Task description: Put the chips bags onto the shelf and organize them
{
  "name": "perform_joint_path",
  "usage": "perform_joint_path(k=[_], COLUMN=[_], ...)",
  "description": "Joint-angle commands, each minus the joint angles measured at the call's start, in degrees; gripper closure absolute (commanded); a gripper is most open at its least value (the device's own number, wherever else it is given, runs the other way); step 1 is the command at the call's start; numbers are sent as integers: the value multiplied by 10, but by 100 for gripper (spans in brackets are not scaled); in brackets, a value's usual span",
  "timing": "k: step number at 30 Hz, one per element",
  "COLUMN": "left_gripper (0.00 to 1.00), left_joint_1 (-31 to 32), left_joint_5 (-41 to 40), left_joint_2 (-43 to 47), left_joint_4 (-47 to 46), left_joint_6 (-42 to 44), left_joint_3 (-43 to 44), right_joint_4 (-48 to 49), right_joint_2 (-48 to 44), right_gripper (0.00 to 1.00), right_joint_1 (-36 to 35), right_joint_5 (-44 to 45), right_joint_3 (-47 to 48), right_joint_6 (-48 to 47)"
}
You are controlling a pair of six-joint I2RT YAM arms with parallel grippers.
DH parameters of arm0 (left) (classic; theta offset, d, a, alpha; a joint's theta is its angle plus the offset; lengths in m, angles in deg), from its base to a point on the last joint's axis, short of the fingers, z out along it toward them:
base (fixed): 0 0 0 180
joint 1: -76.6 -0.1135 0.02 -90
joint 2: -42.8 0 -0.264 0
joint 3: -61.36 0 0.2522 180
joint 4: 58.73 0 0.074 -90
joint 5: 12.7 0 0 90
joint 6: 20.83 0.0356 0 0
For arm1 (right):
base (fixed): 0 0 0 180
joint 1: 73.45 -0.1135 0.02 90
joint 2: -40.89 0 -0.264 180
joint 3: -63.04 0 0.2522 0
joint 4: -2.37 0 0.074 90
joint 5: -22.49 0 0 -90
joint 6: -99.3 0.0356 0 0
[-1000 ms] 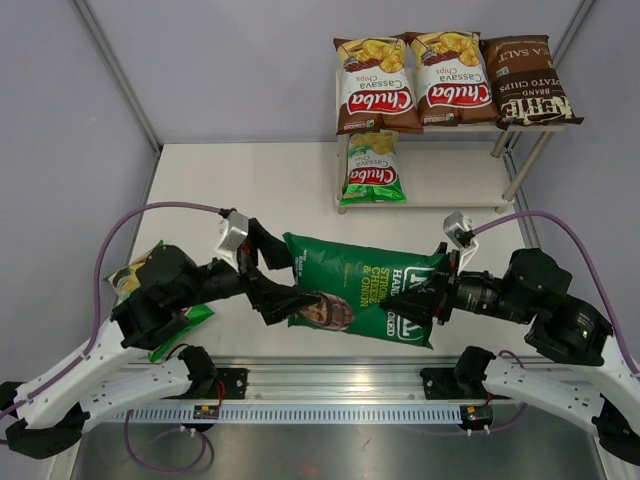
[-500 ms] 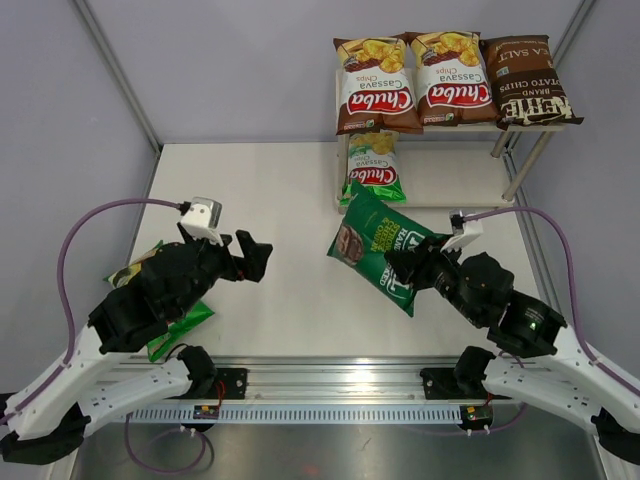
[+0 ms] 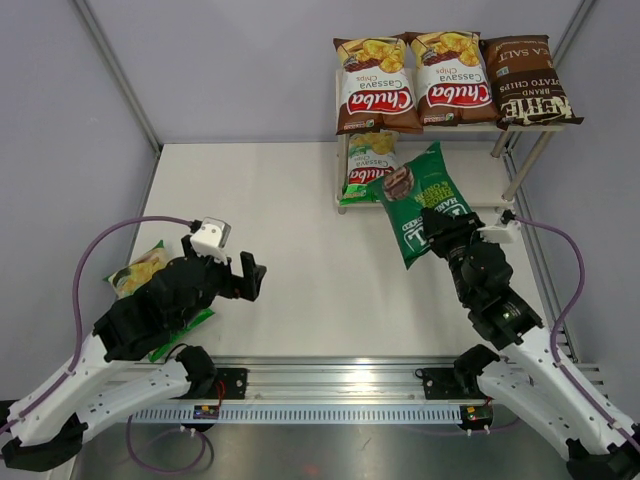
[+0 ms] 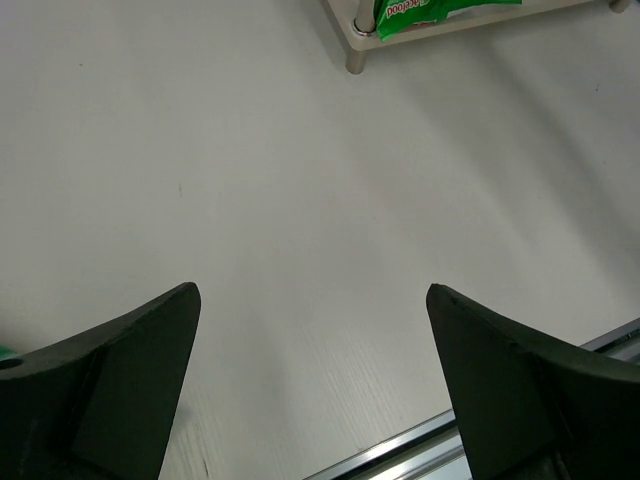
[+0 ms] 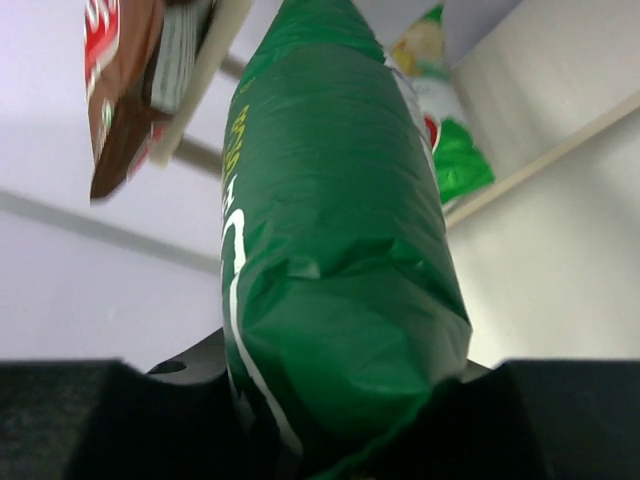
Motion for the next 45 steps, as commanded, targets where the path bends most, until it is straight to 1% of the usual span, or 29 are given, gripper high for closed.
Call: perform_joint_path(k=[1, 2, 3, 4, 6, 7, 9, 10, 11, 15, 16, 17, 18, 21, 23, 25, 26, 29, 30, 36, 37, 40, 42, 45], left_gripper=[1, 1, 1, 1, 1, 1, 1, 1, 1, 1, 1, 1, 1, 1, 1, 1, 1, 1, 1, 1, 1, 1, 1, 1], left_joint_1=[-2, -2, -2, -2, -2, -2, -2, -2, -2, -2, -2, -2, -2, -2, -2, -2, -2, -2, -2, -3, -3, -3, -4, -7], left_joint_5=[19, 23, 24, 25, 29, 31, 36, 37, 37, 41, 41, 41, 41, 38, 34, 31, 29, 29, 29, 22, 19, 15, 12, 10], left_joint_2=[16, 18, 20, 22, 30, 34, 37, 38, 37, 38, 41, 44, 45, 57, 62, 65, 65, 65, 65, 68, 69, 70, 69, 66], left_joint_4=[-27, -27, -27, -28, -30, -30, -32, -32, -31, -32, -33, -32, -33, -35, -35, -37, -35, -37, -36, -36, -35, -36, -36, -36], left_joint_6=[17, 18, 19, 20, 22, 22, 25, 24, 25, 26, 26, 27, 27, 27, 27, 27, 27, 25, 24, 22, 21, 21, 21, 22], left_joint_3=[-13, -12, -11, -12, -14, -16, -21, -22, -23, -23, -23, -23, -26, -26, -27, -29, -29, -28, -27, -28, -28, -29, -28, -28], right_joint_4=[126, 132, 146, 181, 206, 231, 252, 280, 288, 358, 393, 416, 433, 521, 555, 590, 598, 646, 672, 702, 702, 717, 726, 717], right_joint_2=[9, 15, 29, 36, 66, 80, 118, 132, 159, 233, 253, 292, 312, 399, 448, 480, 511, 565, 576, 654, 674, 707, 735, 760], right_gripper=[88, 88, 88, 88, 88, 88, 88, 88, 88, 87, 87, 87, 87, 87, 87, 82, 82, 78, 72, 71, 70, 68, 68, 64], right_joint_1=[62, 85, 106, 154, 198, 244, 275, 287, 309, 338, 360, 366, 379, 393, 395, 395, 395, 395, 395, 391, 391, 389, 378, 358], right_joint_5=[29, 15, -20, -36, -91, -113, -161, -172, -190, -225, -236, -256, -263, -280, -280, -287, -288, -282, -273, -222, -214, -216, -208, -183], right_joint_3=[3, -2, -9, -25, -35, -36, -37, -38, -37, -39, -36, -35, -32, -14, -10, 7, 12, 12, 5, 20, 25, 48, 62, 88], right_joint_6=[53, 76, 86, 107, 131, 145, 158, 161, 165, 179, 181, 180, 183, 185, 176, 157, 155, 168, 181, 171, 172, 183, 192, 191])
